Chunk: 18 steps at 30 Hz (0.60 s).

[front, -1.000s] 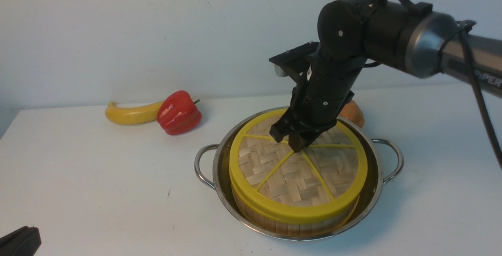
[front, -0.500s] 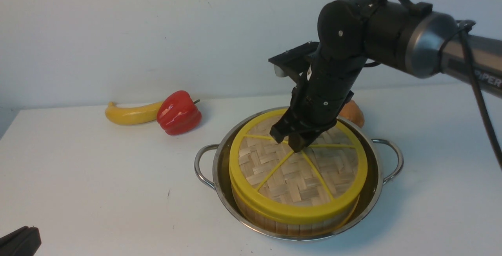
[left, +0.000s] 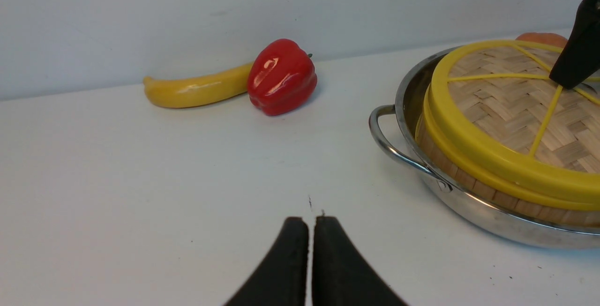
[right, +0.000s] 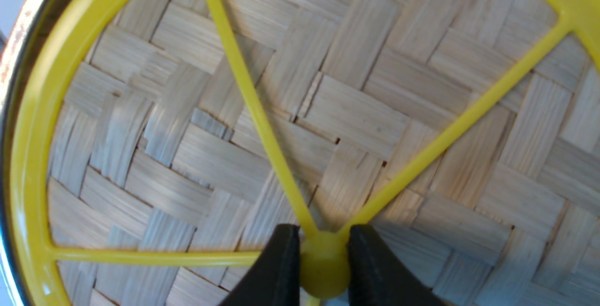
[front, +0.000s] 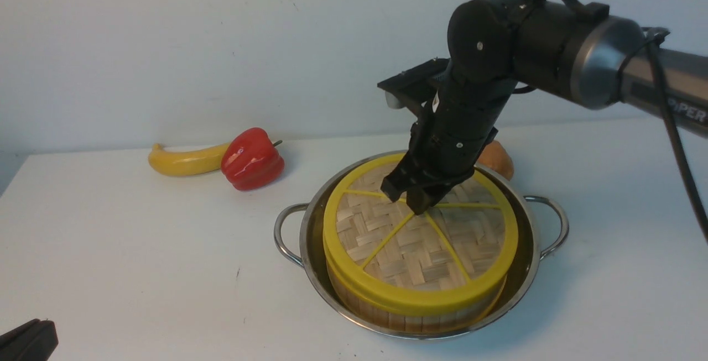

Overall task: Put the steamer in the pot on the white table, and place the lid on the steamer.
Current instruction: 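Place the bamboo steamer lid onto the steamer basket in the pot with the right gripper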

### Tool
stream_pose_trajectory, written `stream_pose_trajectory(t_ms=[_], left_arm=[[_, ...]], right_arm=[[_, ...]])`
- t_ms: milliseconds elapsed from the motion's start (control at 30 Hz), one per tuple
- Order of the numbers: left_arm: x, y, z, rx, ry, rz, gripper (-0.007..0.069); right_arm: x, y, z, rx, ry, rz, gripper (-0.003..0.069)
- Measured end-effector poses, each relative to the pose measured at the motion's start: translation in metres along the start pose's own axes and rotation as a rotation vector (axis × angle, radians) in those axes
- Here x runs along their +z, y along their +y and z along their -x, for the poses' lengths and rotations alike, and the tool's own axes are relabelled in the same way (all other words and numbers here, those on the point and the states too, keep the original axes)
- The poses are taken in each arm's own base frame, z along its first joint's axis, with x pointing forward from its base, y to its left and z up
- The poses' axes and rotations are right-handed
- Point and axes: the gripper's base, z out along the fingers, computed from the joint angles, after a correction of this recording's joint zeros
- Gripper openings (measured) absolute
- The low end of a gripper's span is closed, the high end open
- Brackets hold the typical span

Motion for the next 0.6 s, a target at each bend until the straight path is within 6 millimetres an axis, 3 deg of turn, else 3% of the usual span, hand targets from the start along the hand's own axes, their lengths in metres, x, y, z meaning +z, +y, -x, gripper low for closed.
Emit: stream_pose_trajectory(t_ms=[600], left_arm=[[0.0, 0.0, 0.0, 0.0, 0.0, 0.0, 0.001]], right_arm=[[0.0025, -0.0002, 0.0057, 0.014, -0.01, 0.006, 0.0144]])
